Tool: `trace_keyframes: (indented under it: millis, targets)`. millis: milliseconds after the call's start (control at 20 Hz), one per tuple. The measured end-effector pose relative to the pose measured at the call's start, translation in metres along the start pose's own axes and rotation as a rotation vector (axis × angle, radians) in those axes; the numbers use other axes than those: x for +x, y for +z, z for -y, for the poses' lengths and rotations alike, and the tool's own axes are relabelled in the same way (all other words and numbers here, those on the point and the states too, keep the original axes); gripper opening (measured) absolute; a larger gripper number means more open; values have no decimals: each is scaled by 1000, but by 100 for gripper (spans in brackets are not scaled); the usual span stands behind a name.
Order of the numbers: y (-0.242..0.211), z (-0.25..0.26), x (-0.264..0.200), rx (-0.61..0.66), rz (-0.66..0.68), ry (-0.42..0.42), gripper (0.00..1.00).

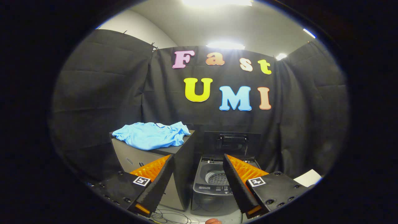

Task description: Put the clothes into the washing machine and then close the washing machine lid.

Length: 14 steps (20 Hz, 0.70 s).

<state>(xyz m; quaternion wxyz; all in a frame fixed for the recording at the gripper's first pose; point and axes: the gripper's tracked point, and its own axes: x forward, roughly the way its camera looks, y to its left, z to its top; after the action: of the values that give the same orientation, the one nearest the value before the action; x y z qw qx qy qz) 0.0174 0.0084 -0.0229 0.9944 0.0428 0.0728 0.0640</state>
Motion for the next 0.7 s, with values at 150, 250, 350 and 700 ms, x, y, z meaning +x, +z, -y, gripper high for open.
trace_keyframes:
  millis: [150, 250, 350, 700]
  targets:
    - [22, 6, 12, -15, 21, -33, 98]
    - [39, 5, 25, -36, 20, -42, 98]
    - [61, 1, 37, -43, 24, -30, 98]
    - [133, -28, 90, -32, -25, 25, 98]
